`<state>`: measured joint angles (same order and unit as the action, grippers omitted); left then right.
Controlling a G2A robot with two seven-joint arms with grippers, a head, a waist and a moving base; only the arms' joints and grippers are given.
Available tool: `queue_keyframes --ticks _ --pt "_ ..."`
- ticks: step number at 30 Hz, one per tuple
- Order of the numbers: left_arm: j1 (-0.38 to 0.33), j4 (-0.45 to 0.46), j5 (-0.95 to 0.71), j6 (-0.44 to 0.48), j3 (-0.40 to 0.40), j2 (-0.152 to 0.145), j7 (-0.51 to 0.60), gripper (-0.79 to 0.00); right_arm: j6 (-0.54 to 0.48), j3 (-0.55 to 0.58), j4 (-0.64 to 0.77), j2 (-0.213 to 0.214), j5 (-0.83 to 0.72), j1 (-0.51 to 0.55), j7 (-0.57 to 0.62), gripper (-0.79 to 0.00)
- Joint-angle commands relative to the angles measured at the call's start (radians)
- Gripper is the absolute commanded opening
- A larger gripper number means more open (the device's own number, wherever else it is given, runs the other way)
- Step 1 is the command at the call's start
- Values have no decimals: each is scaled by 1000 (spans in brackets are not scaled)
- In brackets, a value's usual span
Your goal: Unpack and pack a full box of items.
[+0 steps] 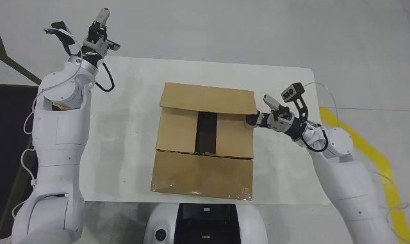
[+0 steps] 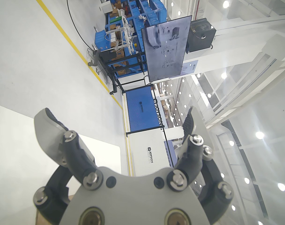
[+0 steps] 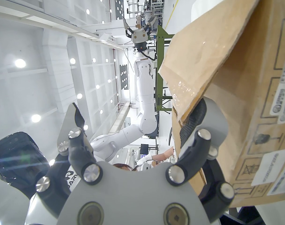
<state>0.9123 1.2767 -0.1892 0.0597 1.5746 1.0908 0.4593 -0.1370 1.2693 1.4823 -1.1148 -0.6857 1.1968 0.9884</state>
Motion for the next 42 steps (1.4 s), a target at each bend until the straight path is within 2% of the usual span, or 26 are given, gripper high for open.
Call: queue_keyframes --ticks 1,12,26,42 --pt "0 0 0 0 0 0 0 0 -6 0 1 -2 -16 -9 -8 0" --pt "0 0 0 0 0 0 0 0 -17 -9 -2 -15 -57 -63 -63 0" --pt "0 0 0 0 0 0 0 0 62 -36 -26 -35 -67 -182 -179 0" --pt "0 0 0 0 0 0 0 0 141 -126 -239 -83 -149 -345 -304 0"
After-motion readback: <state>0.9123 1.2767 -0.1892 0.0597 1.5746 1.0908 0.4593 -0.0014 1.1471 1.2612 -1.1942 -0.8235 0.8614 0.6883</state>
